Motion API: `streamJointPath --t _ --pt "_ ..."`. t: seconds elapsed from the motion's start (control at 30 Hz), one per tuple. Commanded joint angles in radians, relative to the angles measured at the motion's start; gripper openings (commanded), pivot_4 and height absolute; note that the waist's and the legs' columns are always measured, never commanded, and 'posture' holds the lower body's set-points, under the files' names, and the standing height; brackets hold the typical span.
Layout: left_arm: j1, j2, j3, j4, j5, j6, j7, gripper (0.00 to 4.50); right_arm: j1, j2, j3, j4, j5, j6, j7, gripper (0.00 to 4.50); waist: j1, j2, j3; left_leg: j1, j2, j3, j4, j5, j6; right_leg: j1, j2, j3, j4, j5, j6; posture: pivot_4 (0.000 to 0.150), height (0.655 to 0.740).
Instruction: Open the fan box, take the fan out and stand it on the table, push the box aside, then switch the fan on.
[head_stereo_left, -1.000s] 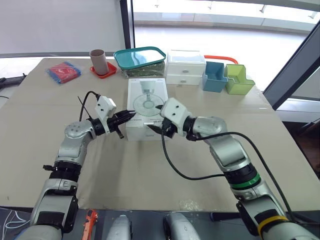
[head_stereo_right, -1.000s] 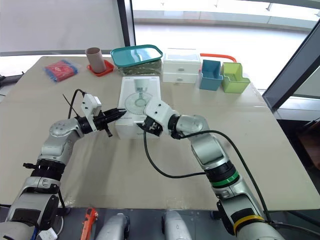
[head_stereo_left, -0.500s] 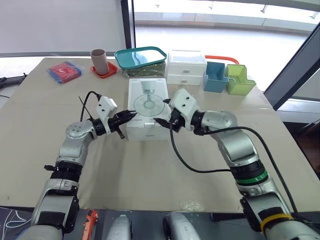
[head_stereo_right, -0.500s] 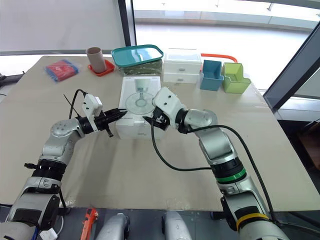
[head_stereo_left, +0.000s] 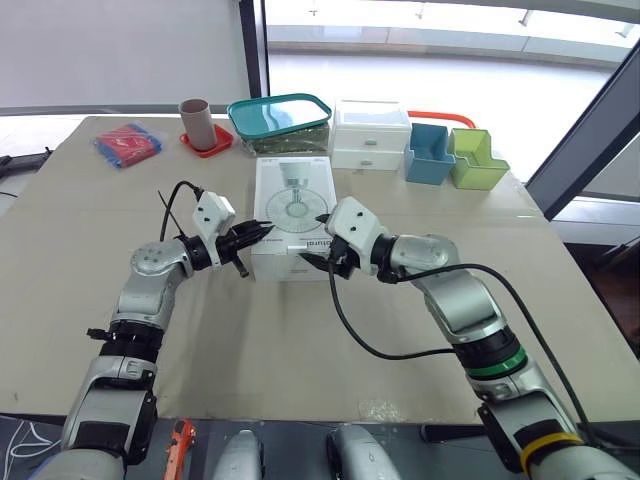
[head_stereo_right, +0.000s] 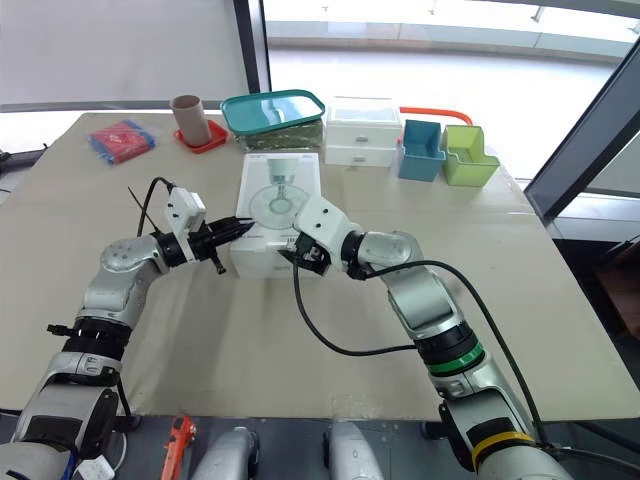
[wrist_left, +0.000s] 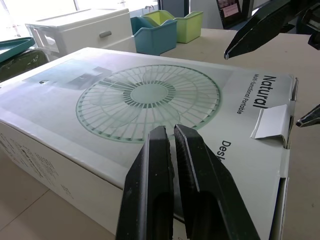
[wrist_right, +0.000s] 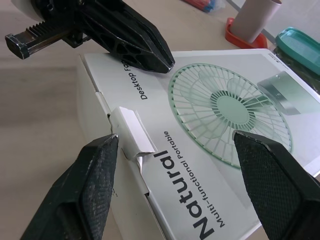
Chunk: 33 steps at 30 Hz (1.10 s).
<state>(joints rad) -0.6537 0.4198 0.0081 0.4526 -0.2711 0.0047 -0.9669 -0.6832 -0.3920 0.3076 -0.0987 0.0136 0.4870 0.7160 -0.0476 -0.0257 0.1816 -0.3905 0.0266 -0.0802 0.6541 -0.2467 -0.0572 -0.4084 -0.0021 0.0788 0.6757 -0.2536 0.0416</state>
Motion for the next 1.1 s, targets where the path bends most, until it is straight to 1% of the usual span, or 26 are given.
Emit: streamJointPath --t 0.03,0.2,0.37,0.53,0.7,0.83,0.97,1.1 --pt "0.010 0.012 -0.019 0.016 0.032 0.015 -0.001 0.34 -0.029 0.006 -0.019 -0.001 -0.008 -0.001 -0.016 3.73 0.000 0.000 0.000 0.000 0.000 0.000 0.000 0.000 0.000 0.000 0.000 0.000 0.000 0.000 0.000 0.150 0.7400" --pt "0.014 0.011 -0.023 0.015 0.036 0.012 -0.004 0.34 -0.045 0.019 -0.056 0.021 0.018 0.026 -0.026 3.73 0.000 0.000 0.000 0.000 0.000 0.000 0.000 0.000 0.000 0.000 0.000 0.000 0.000 0.000 0.000 0.150 0.7400" --pt "0.020 0.007 -0.031 0.009 0.041 0.009 -0.005 0.34 -0.076 0.042 -0.112 0.067 0.039 0.071 -0.072 3.73 0.000 0.000 0.000 0.000 0.000 0.000 0.000 0.000 0.000 0.000 0.000 0.000 0.000 0.000 0.000 0.150 0.7400" --pt "0.022 0.008 -0.037 0.007 0.043 0.008 -0.006 0.34 -0.102 0.076 -0.187 0.084 0.098 0.146 -0.105 3.73 0.000 0.000 0.000 0.000 0.000 0.000 -0.001 0.000 0.000 0.000 0.000 0.000 0.000 0.000 0.000 0.150 0.7400" --pt "0.021 0.008 -0.038 0.011 0.044 0.006 -0.006 0.34 -0.091 0.048 -0.194 0.091 0.092 0.150 -0.105 3.73 0.000 0.000 0.000 0.000 0.000 0.000 -0.001 0.000 0.000 0.000 0.000 0.000 0.000 0.000 0.000 0.150 0.7400" --pt "0.022 0.008 -0.040 0.017 0.047 0.001 -0.006 0.34 -0.025 -0.025 -0.219 0.022 0.148 0.178 -0.031 3.73 0.000 0.000 0.000 0.000 0.000 0.000 -0.001 0.000 0.000 0.000 0.000 0.000 0.000 0.000 0.000 0.150 0.7400" --pt "0.019 0.006 -0.041 0.024 0.047 -0.002 -0.007 0.34 0.065 -0.082 -0.257 -0.129 0.279 0.199 0.087 3.73 -0.001 0.000 0.000 0.000 0.000 0.000 -0.001 -0.001 0.001 0.000 0.000 0.000 -0.001 -0.001 0.000 0.150 0.7400" --pt "0.014 0.003 -0.040 0.032 0.050 -0.006 -0.009 0.34 0.116 -0.132 -0.264 -0.181 0.313 0.200 0.117 3.73 -0.002 0.000 0.000 0.001 0.000 0.000 -0.001 0.000 0.001 0.000 0.000 0.000 -0.001 -0.001 0.000 0.150 0.7400"
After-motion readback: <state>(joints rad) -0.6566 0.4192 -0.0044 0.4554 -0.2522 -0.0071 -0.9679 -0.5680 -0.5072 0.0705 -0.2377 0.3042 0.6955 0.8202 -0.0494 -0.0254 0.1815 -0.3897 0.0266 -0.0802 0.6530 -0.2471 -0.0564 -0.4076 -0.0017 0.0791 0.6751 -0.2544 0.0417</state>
